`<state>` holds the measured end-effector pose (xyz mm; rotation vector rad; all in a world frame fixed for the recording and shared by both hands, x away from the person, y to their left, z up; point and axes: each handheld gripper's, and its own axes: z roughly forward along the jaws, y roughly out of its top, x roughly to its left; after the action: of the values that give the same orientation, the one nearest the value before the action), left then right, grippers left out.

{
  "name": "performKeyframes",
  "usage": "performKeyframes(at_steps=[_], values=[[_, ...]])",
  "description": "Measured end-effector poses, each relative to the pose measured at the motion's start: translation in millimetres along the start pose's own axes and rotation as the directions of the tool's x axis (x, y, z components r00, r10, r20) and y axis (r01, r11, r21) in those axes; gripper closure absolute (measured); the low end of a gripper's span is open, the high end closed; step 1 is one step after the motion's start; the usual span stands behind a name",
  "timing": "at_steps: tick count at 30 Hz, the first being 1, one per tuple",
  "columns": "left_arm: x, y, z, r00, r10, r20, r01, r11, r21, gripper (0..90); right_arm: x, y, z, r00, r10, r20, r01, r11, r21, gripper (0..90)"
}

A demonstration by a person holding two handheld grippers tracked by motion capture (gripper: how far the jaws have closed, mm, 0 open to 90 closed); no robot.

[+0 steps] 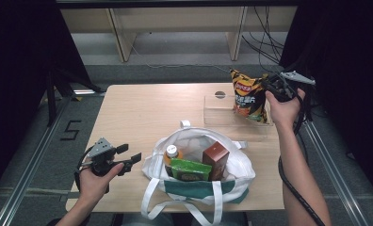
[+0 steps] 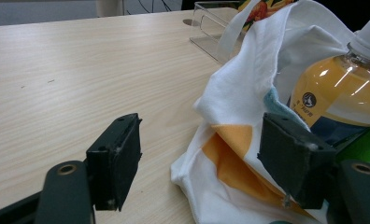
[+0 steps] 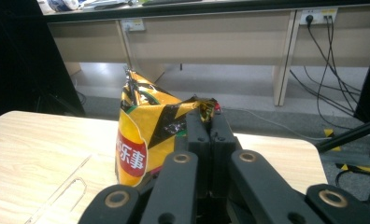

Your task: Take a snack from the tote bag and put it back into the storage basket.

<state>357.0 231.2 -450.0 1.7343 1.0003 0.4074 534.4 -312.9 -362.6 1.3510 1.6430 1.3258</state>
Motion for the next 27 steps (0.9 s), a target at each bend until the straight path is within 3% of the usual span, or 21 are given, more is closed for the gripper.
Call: performKeyframes(at_steps=[3,5,7,10,11,16,17,21,27], values=[[-0.1,-0.7,1.2,0.9999,-0.015,0.005,0.015,0.9999,-0.003,29.1,-1.7,-2.2,1.3,0.9998,-0.008,-0.020,0.008,1.000,0.014,90.0],[0.5,-0.4,1.1,1.0000,0.000,0.006,0.000,1.0000,-0.001,29.1,0.6,-1.5,1.1,0.9996,-0.009,-0.026,0.010,1.000,0.027,90.0],[-0.4,-0.7,1.2,0.9999,-0.013,0.000,0.013,0.9999,0.004,29.1,1.6,-0.4,2.2,0.9987,-0.033,-0.038,0.033,0.999,0.012,90.0],[-0.6,-0.9,1.6,0.9999,-0.016,0.004,0.016,0.9999,-0.002,29.1,5.3,2.0,3.2,0.9982,-0.026,-0.053,0.027,1.000,0.007,90.0],[-0.5,-0.8,1.4,0.9999,-0.017,0.003,0.017,0.9999,-0.002,29.1,4.5,3.1,4.0,0.9969,-0.054,-0.056,0.055,0.998,0.008,90.0],[0.5,-0.6,0.7,1.0000,-0.007,0.006,0.007,1.0000,-0.002,29.1,8.9,1.9,7.3,0.9969,-0.035,-0.071,0.036,0.999,0.013,90.0],[0.2,-0.5,0.2,1.0000,-0.005,0.003,0.005,1.0000,-0.001,29.1,7.7,0.8,8.6,0.9968,-0.050,-0.063,0.051,0.999,0.015,90.0],[0.4,-0.5,0.0,1.0000,-0.003,0.001,0.003,1.0000,0.002,29.0,5.8,-4.1,11.1,0.9981,-0.007,-0.062,0.009,0.999,0.036,90.0],[-0.6,-1.0,1.5,0.9999,-0.014,0.004,0.014,0.9999,-0.002,29.1,-3.6,-8.1,11.4,0.9994,-0.019,-0.029,0.020,0.999,0.035,88.6]])
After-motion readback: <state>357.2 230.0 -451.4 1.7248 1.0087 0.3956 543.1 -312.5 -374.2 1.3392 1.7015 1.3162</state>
